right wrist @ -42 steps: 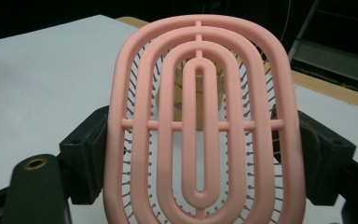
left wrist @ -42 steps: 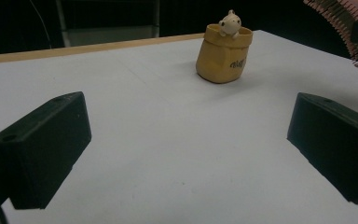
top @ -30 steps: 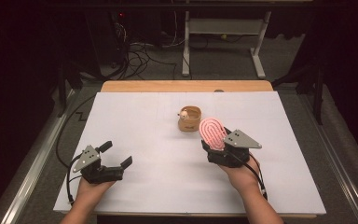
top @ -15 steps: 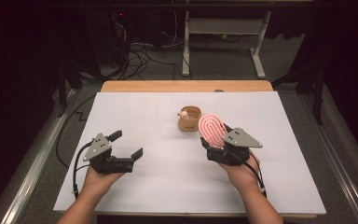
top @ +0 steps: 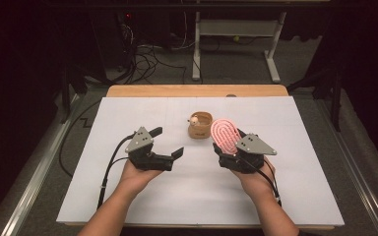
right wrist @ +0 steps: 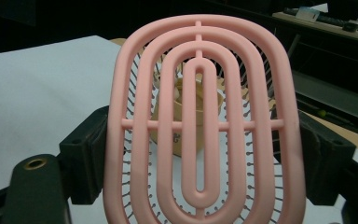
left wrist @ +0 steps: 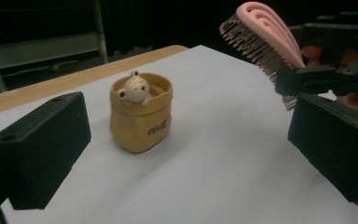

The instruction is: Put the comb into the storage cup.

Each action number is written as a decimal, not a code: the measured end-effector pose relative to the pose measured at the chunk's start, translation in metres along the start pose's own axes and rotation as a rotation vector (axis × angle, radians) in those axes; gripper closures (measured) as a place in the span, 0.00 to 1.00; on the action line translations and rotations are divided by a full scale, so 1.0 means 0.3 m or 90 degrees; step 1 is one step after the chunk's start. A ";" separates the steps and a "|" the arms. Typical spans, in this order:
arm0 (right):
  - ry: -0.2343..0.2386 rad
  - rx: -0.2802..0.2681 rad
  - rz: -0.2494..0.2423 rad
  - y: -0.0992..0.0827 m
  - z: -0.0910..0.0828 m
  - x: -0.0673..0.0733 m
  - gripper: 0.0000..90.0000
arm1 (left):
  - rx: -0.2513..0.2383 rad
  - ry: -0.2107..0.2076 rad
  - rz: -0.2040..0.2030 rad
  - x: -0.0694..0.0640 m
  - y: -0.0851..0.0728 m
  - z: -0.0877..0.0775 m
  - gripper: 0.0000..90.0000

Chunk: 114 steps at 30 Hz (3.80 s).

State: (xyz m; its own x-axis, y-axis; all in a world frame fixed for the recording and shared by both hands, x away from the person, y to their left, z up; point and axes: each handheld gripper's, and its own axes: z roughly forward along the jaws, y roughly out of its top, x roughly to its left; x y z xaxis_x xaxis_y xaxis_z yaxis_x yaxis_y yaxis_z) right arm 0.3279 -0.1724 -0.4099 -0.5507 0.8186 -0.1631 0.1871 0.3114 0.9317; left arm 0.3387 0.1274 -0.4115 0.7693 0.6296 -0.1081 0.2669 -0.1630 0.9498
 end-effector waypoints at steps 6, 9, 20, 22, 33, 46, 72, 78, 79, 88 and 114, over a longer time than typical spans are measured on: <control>-0.003 0.005 -0.002 -0.001 0.002 0.008 0.23 | -0.013 -0.041 -0.011 -0.026 -0.003 0.036 0.00; -0.005 0.006 -0.013 -0.002 0.004 0.016 0.23 | -0.013 -0.047 -0.003 -0.036 -0.006 0.034 0.00; -0.001 -0.001 -0.026 0.001 0.026 0.045 0.23 | -0.017 -0.063 -0.023 -0.033 -0.007 0.013 0.00; 0.001 -0.001 -0.033 0.005 0.026 0.053 0.23 | -0.017 -0.060 -0.020 -0.033 -0.007 0.010 0.00; 0.005 -0.020 -0.056 0.040 0.029 0.089 0.23 | -0.031 -0.064 -0.028 -0.034 0.001 -0.015 0.00; 0.031 -0.017 -0.096 0.049 0.061 0.173 0.23 | -0.040 -0.070 -0.044 -0.016 0.003 -0.023 0.00; 0.075 -0.064 -0.144 0.091 0.070 0.312 0.23 | -0.038 -0.083 -0.078 0.002 0.013 -0.038 0.01; 0.074 -0.068 -0.146 0.095 0.068 0.317 0.23 | -0.034 -0.094 -0.088 0.004 0.018 -0.041 0.06; 0.074 -0.068 -0.147 0.095 0.068 0.317 0.23 | -0.030 -0.096 -0.088 0.006 0.017 -0.041 0.07; 0.072 -0.070 -0.153 0.095 0.075 0.323 0.23 | -0.026 -0.118 -0.110 0.007 0.018 -0.037 0.17; 0.065 -0.068 -0.184 0.128 0.075 0.338 0.23 | -0.030 -0.186 -0.147 0.024 0.020 -0.046 0.60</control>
State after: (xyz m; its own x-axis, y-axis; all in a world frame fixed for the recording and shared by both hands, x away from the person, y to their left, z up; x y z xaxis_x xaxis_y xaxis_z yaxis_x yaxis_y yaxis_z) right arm 0.2974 -0.0665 -0.3979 -0.6487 0.6489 -0.3976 -0.0722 0.4677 0.8810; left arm 0.3378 0.1415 -0.4027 0.8273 0.4011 -0.3934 0.4304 -0.0024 0.9026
